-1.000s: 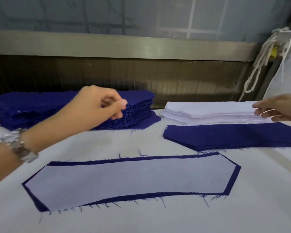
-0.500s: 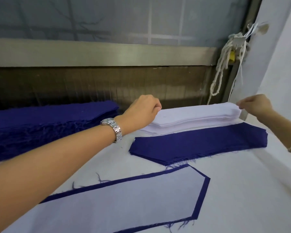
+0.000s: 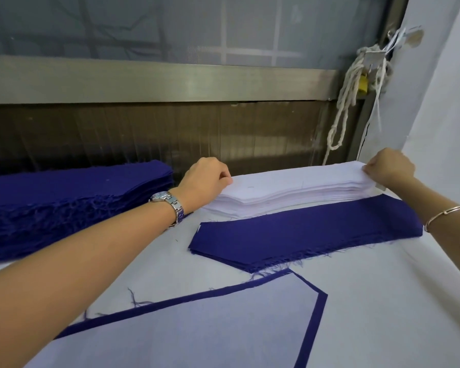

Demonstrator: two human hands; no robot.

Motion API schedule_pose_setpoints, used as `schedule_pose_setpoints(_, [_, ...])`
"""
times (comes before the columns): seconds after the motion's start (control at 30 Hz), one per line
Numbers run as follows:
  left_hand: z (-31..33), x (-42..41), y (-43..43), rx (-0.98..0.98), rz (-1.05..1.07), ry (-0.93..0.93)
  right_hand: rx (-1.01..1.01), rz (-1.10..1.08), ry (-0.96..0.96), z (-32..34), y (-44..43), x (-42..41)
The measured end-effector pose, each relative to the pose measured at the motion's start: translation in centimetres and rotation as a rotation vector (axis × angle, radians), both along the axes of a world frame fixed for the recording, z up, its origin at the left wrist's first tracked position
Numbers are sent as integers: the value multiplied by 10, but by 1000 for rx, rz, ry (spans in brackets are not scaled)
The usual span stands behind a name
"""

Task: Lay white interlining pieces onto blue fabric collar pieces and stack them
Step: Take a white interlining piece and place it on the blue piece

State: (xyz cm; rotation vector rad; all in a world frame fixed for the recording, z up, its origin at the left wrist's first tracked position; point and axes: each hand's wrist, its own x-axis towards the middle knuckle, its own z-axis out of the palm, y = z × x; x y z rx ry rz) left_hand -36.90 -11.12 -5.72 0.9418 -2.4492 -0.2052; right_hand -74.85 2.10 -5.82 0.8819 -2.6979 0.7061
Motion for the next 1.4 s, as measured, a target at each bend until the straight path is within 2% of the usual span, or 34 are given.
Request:
schedule_pose_setpoints(0.2, [10,3,-5,118,-61,-77,24,-16,27,2,1,1])
schedule_pose_setpoints(0.4, [9,2,-4,116,-64,-87,44,10,39,6,3,5])
schedule_pose_setpoints(0.57, [10,3,-4,114,-75,-84,-61,116,87,7,2,3])
schedule_pose_setpoints(0.77, [8,3,-1,91,-72,-80,-145,223,13,3,-8,-4])
schedule_pose_setpoints(0.93, [8,3,1,94,-67,-74,-83,142,12,-1,-15,-8])
schedule_pose_setpoints(1.2, [8,2,1,87,-66,-84,88,44,121,-5,-15,0])
schedule_pose_setpoints(1.4, [7,1,1,71,-53,-95,42,53,139,1,-14,4])
